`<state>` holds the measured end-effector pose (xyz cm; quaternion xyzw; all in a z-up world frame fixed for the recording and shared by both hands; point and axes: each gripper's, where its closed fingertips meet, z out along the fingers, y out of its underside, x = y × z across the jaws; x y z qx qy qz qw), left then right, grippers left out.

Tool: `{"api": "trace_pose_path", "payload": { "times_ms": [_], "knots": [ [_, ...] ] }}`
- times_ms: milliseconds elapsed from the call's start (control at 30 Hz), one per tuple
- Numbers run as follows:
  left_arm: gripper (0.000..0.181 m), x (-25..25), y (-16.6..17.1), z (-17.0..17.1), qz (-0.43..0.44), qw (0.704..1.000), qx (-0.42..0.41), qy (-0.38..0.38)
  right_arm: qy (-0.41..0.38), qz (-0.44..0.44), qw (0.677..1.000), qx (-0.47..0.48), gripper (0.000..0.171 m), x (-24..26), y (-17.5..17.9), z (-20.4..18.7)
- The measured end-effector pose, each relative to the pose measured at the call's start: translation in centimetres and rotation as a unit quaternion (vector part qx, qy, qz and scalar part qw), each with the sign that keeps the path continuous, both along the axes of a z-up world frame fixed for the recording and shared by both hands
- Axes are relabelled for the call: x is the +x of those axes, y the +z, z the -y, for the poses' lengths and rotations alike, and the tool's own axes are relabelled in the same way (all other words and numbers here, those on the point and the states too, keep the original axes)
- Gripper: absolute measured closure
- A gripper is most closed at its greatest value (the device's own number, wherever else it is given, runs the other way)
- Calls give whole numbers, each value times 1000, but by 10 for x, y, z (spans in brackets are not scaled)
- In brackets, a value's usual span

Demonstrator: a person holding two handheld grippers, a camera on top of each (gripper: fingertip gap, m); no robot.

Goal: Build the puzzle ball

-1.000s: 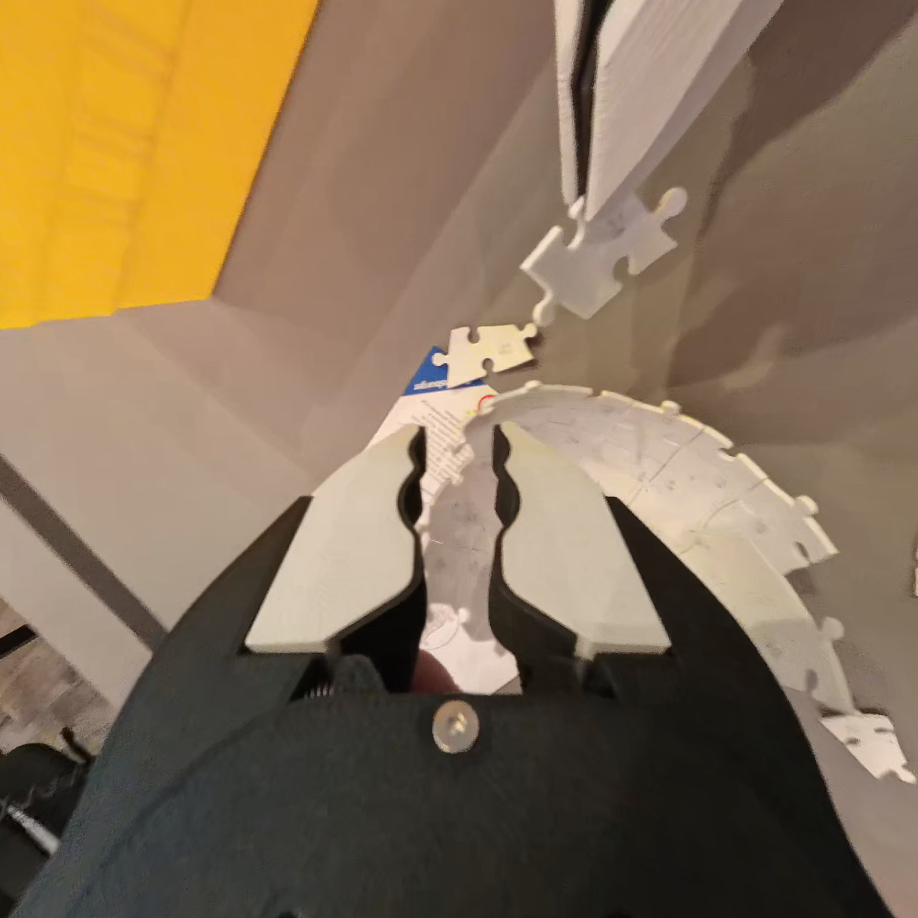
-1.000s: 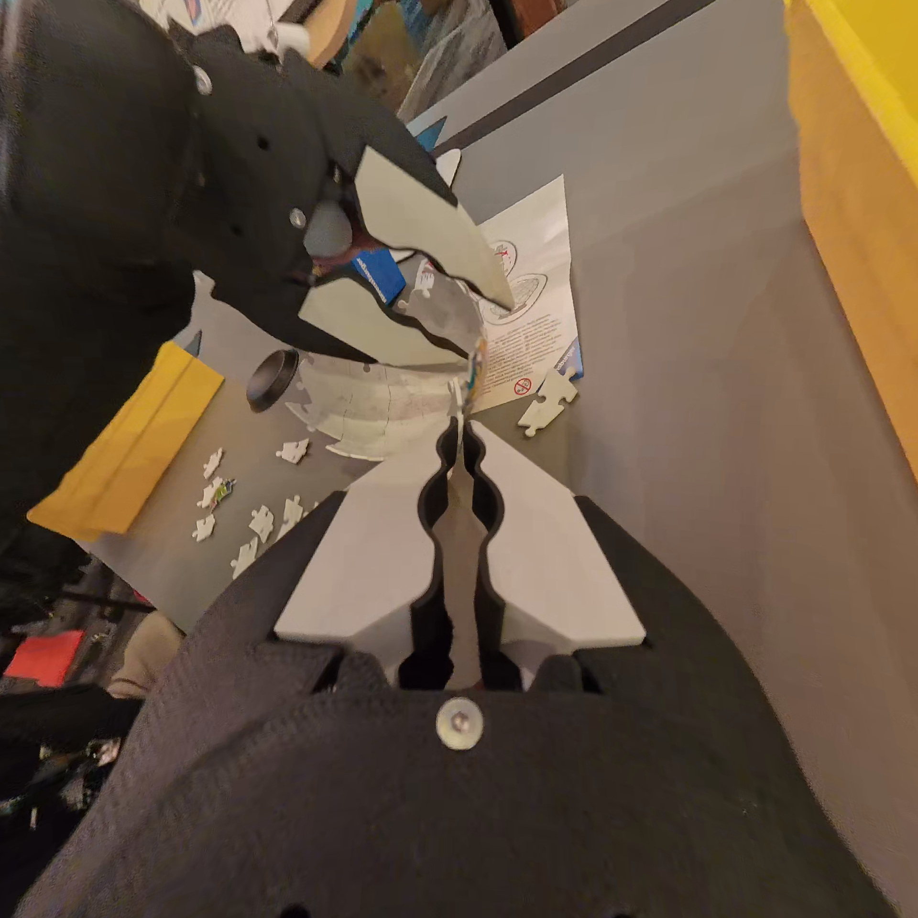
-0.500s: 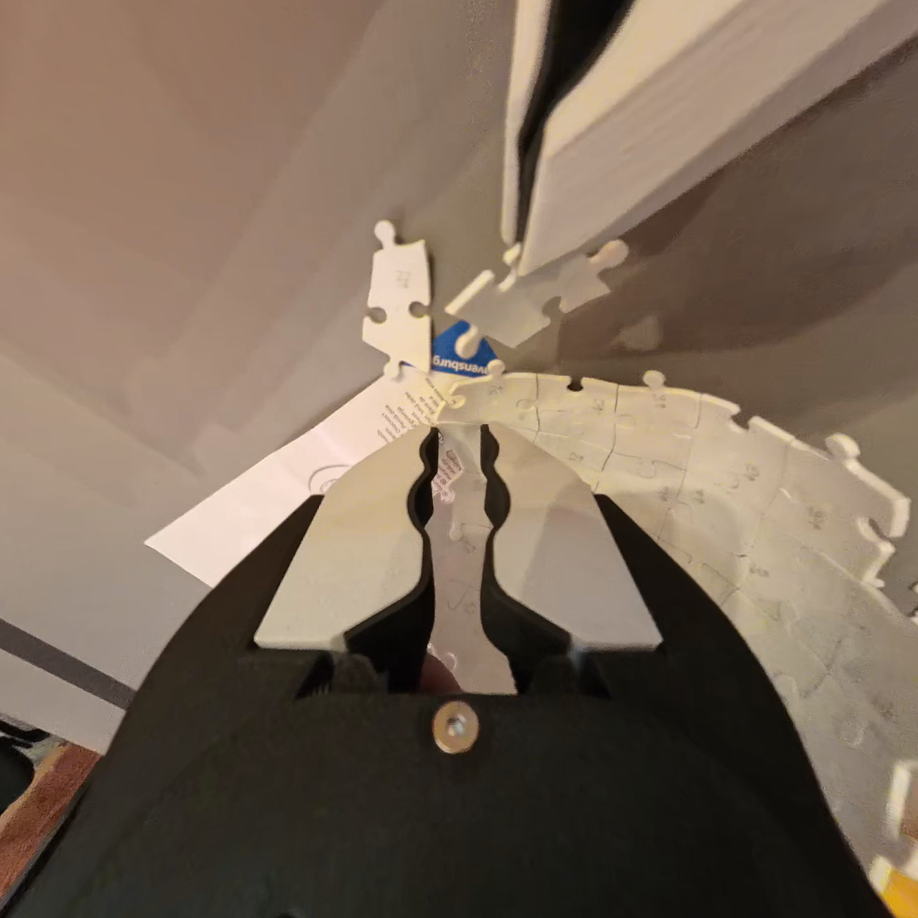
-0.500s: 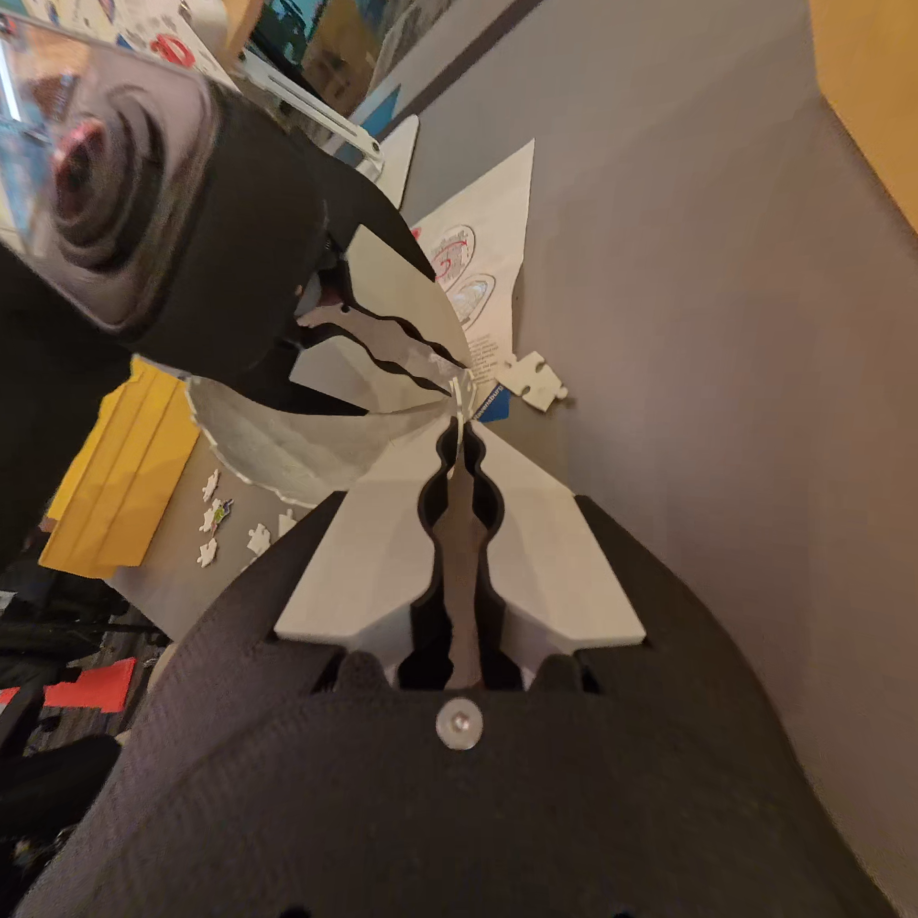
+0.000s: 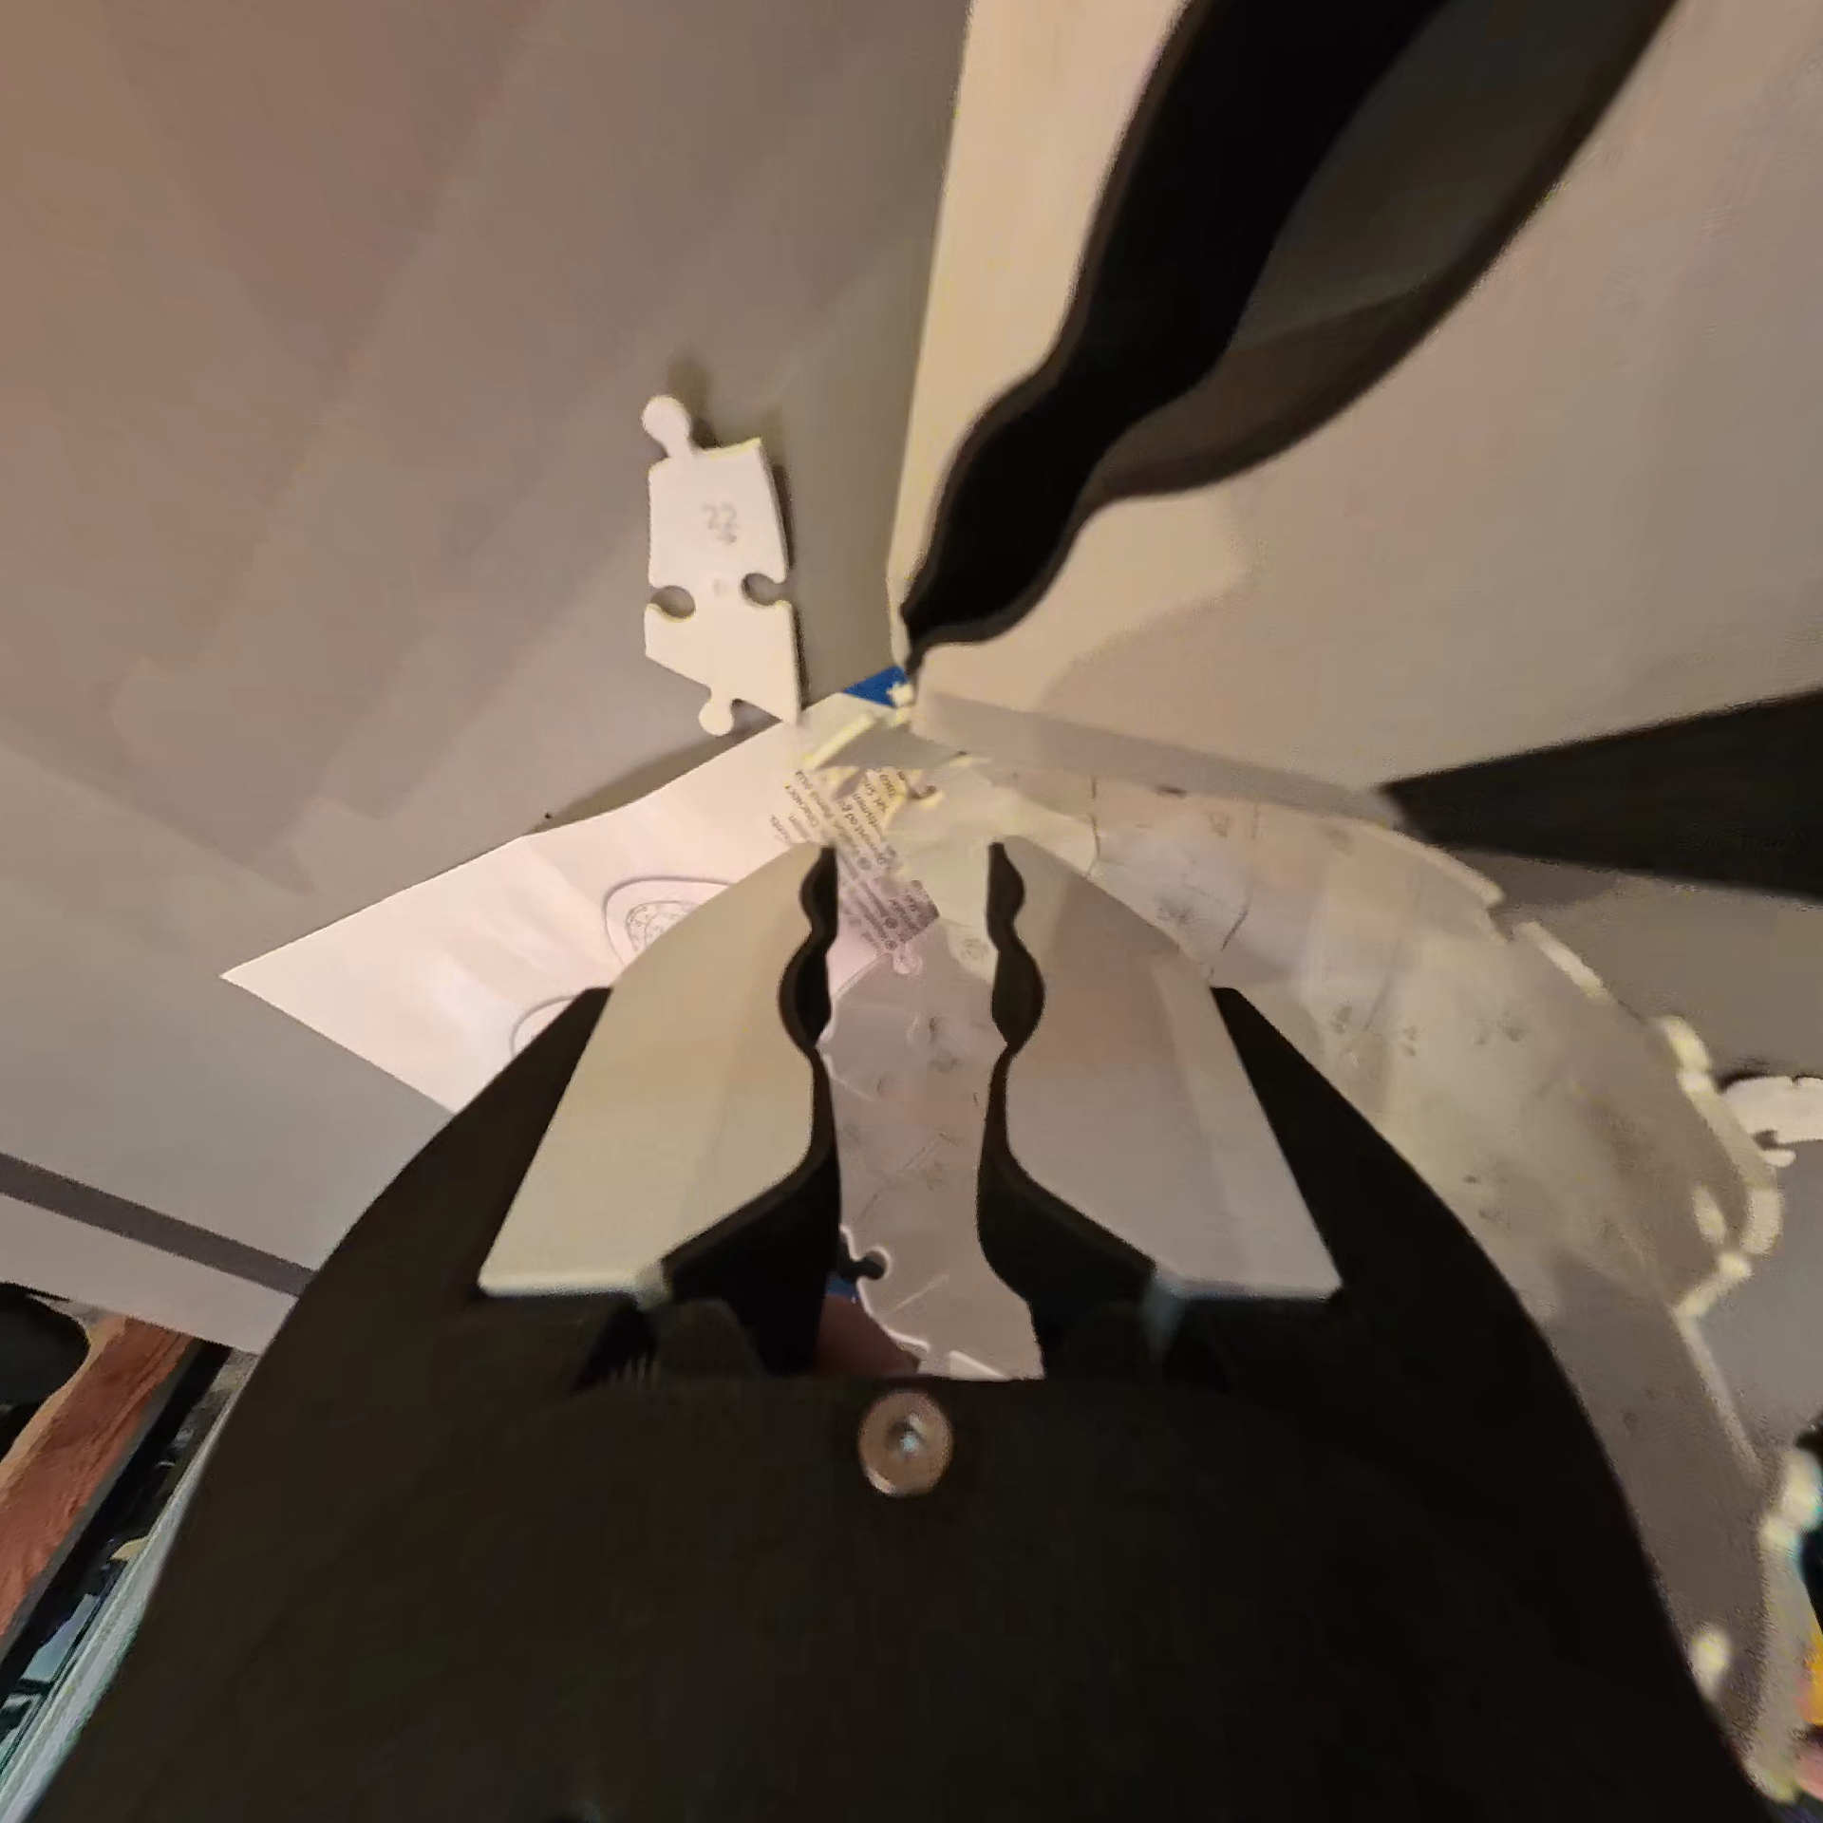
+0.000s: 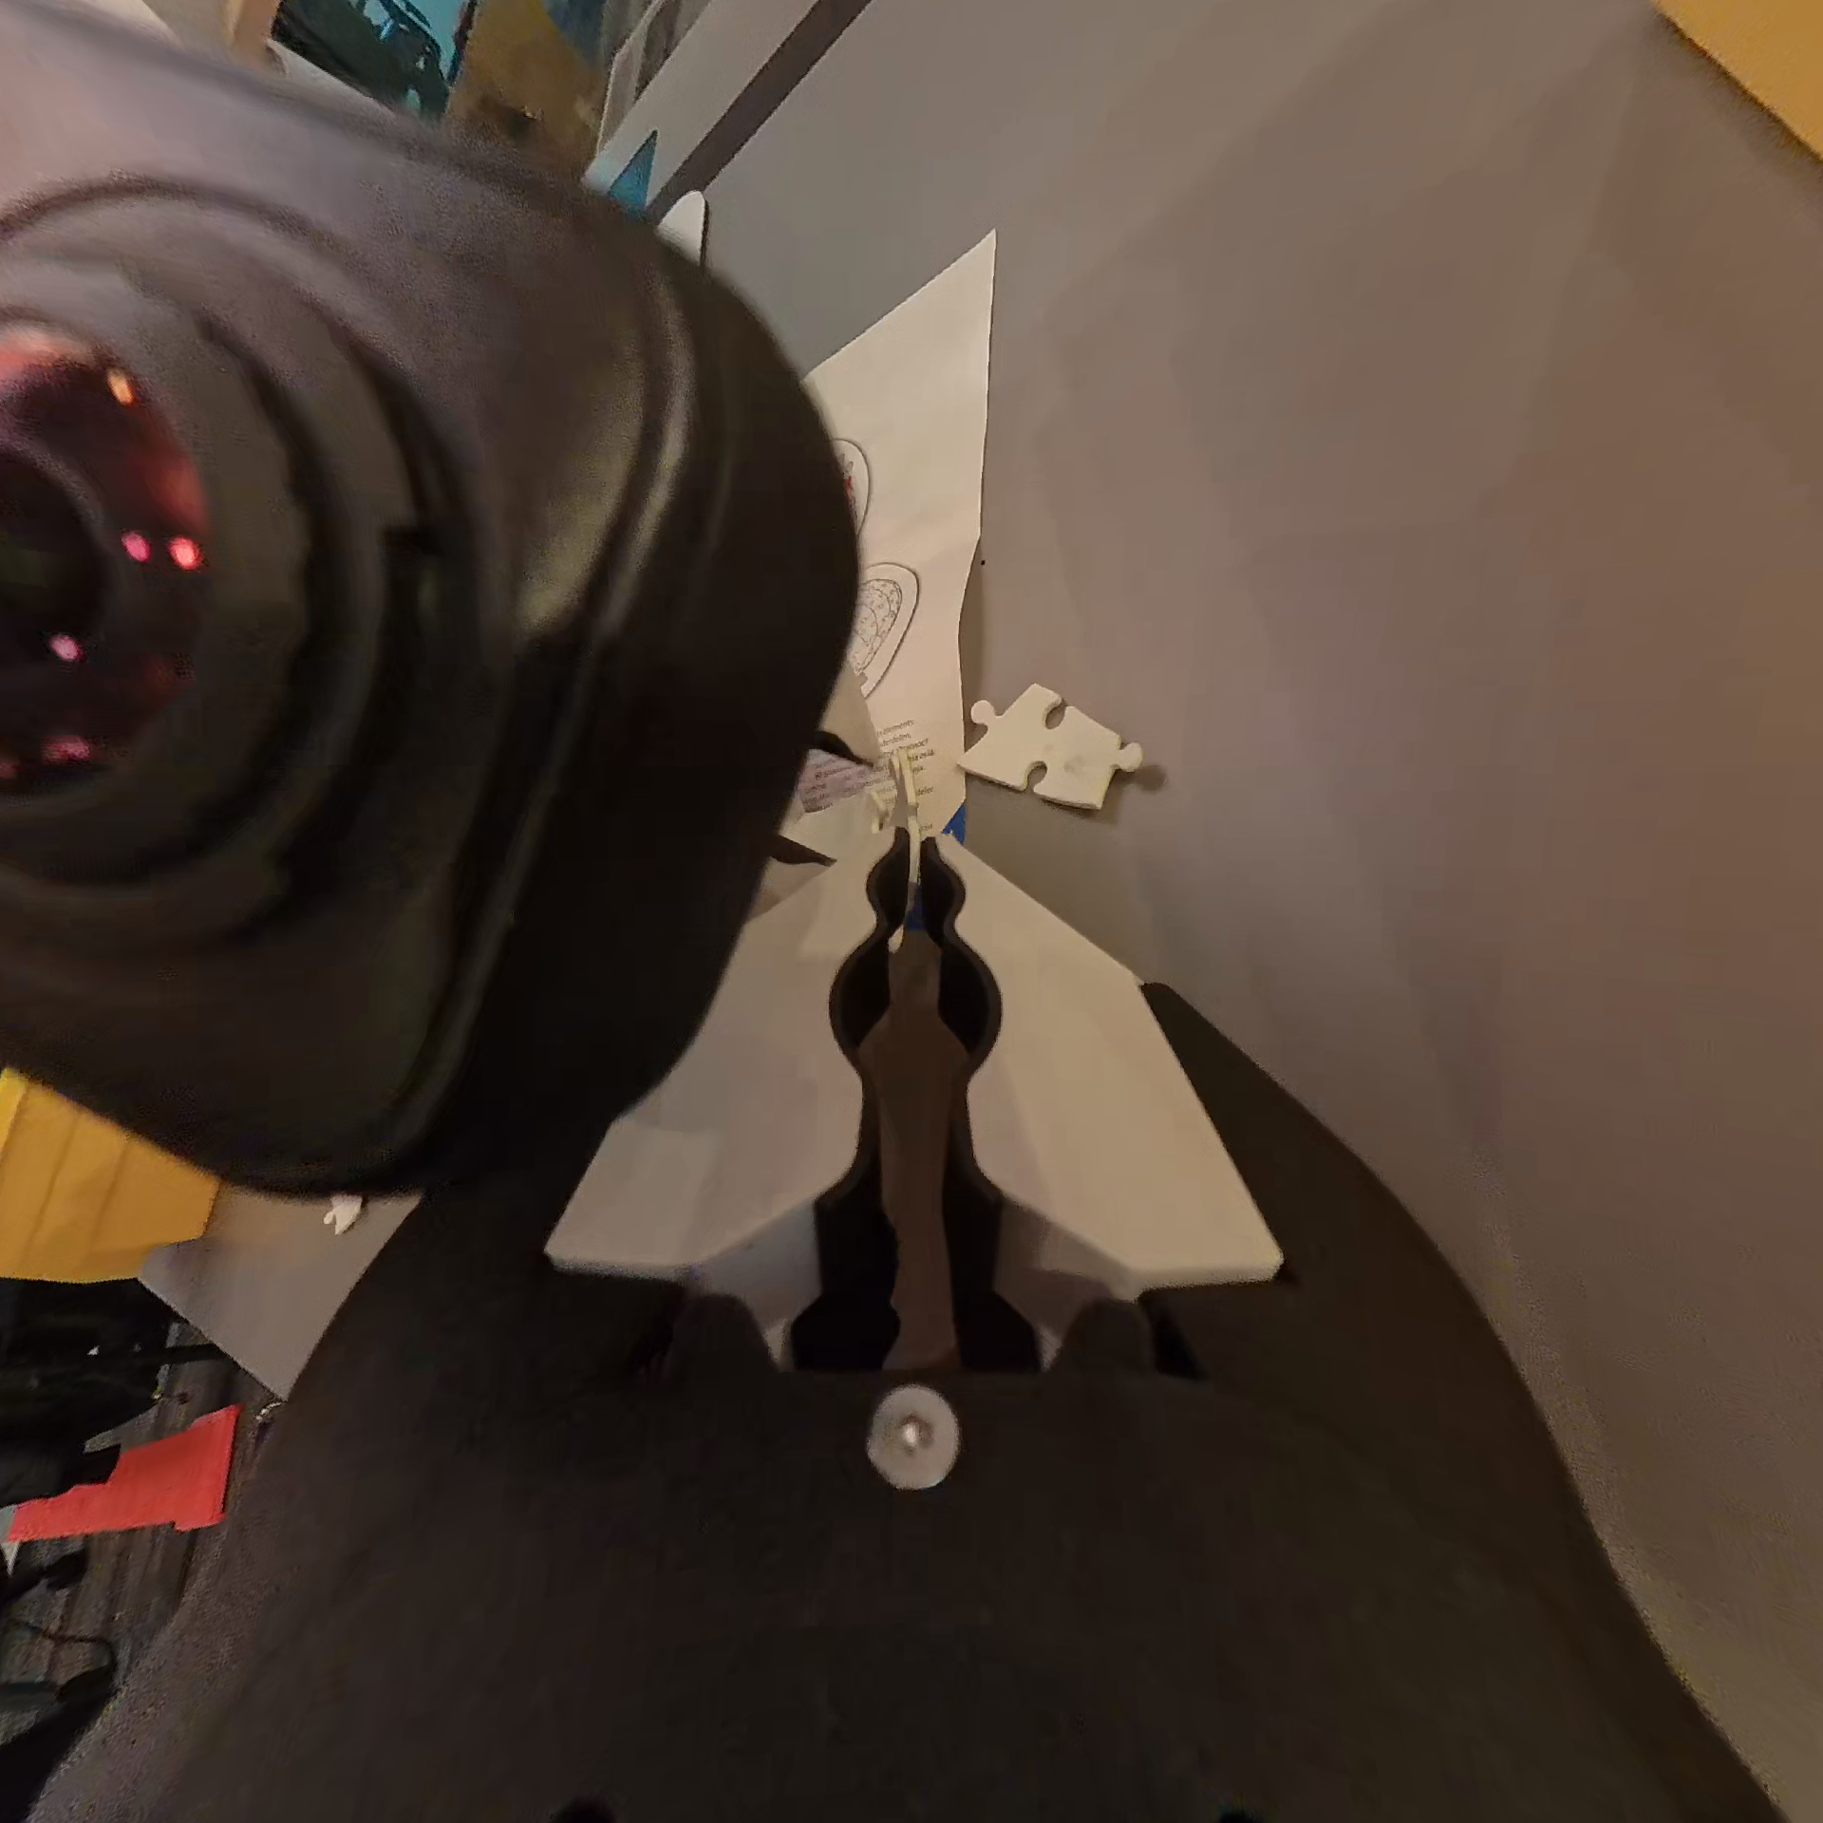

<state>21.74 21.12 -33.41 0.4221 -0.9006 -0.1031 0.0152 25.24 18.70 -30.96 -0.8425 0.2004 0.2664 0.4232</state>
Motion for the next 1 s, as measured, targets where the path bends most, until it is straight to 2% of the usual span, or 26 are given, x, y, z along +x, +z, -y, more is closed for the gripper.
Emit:
{"api": "trace_pose_path", "payload": {
  "times_ms": [400, 733, 867, 1000],
  "knots": [
    [149, 0, -1, -2, -53, 999, 8, 12, -19, -38, 999, -12, 171, -3, -7, 2],
    [149, -1, -2, -2, -92, 996, 16, 13, -12, -29, 999, -13, 170, -6, -8, -1],
    [148, -1, -2, -2, -104, 994, 21, 11, -7, -16, 1000, -3, 152, -1, -2, 0],
    [148, -1, -2, -2, -115, 993, 27, 6, 14, 46, 999, -1, 151, 10, 1, 6]
  ]
}}
